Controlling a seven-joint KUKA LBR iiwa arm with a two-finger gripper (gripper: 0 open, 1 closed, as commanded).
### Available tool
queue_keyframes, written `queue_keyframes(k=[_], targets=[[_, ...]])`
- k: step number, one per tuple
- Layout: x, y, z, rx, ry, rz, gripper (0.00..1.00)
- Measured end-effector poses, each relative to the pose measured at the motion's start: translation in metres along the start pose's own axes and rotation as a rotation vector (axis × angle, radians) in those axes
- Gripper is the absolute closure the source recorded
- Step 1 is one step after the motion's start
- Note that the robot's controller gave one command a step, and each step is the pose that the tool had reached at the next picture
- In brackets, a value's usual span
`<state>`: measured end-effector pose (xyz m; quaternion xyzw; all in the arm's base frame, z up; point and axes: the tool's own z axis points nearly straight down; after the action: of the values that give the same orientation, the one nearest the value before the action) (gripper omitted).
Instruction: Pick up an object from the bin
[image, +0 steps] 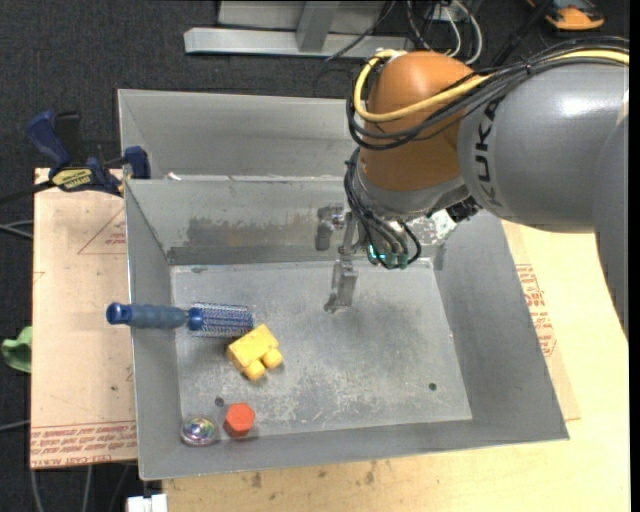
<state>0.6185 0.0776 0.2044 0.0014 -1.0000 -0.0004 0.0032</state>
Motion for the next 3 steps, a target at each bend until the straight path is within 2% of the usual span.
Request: queue_keyframes(k=[1, 2, 3], targets=[[0.045, 0.079, 0.043, -0.002, 0.000, -0.090, 0.00], [0.028, 0.086, 0.136, 0.001, 0.000, -0.093, 0.00], [0.023, 0.086, 0.128, -0.002, -0.014, -0.090, 1.00]])
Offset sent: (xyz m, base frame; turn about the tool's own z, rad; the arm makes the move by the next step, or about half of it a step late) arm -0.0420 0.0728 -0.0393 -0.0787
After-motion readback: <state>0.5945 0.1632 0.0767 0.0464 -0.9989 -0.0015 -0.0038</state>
